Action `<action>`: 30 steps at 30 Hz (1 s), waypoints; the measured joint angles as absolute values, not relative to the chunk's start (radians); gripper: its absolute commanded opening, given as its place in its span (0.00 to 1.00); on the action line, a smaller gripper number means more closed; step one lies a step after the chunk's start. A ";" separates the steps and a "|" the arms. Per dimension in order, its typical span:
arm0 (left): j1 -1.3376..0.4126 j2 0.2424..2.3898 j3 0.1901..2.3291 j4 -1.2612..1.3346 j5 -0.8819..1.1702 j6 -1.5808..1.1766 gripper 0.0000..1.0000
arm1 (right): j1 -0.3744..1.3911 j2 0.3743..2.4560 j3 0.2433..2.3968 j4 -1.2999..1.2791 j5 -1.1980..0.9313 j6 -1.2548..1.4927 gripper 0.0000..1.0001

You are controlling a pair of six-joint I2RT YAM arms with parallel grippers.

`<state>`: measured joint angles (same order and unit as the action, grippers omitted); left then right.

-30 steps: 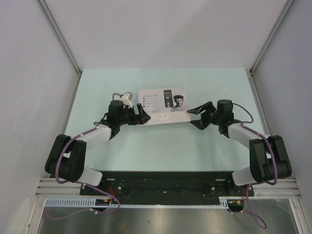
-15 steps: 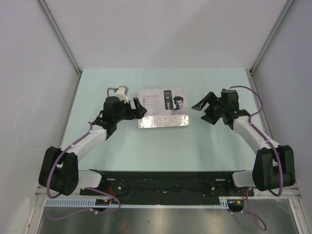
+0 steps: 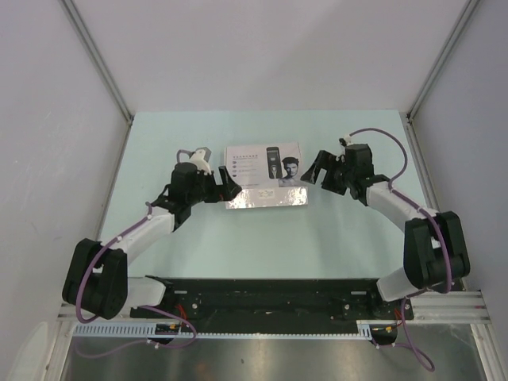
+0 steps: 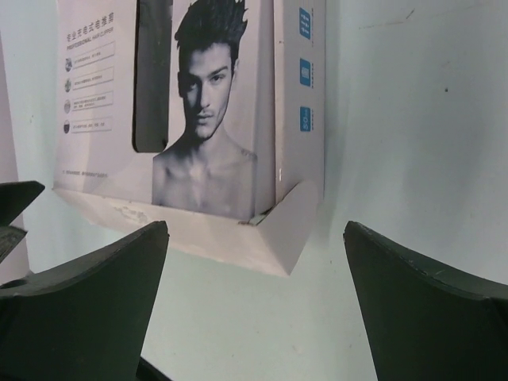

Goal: Sort the hair-cutting tools
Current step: Close the storage box at the center of the board.

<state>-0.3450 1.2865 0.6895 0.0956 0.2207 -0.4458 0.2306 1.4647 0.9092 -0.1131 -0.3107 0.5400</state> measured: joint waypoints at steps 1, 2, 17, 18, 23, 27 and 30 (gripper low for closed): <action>-0.348 1.287 0.681 0.102 0.229 -0.448 1.00 | 0.231 1.489 0.911 -0.089 -0.324 0.532 1.00; -0.351 1.287 0.673 0.106 0.238 -0.449 1.00 | 0.231 1.514 0.911 -0.068 -0.334 0.524 1.00; -0.355 1.369 0.666 0.178 0.265 -0.430 1.00 | 0.262 1.665 0.958 0.046 -0.471 0.499 0.95; -0.355 1.369 0.666 0.178 0.263 -0.424 1.00 | 0.266 1.670 0.962 0.047 -0.475 0.498 0.95; -0.355 1.378 0.672 0.184 0.250 -0.393 1.00 | 0.270 1.681 0.971 0.043 -0.477 0.495 0.94; -0.355 1.415 0.697 0.194 0.262 -0.386 0.95 | 0.280 1.686 0.976 0.038 -0.475 0.495 0.91; -0.355 1.434 0.706 0.200 0.274 -0.385 0.90 | 0.284 1.687 0.981 0.030 -0.469 0.497 0.87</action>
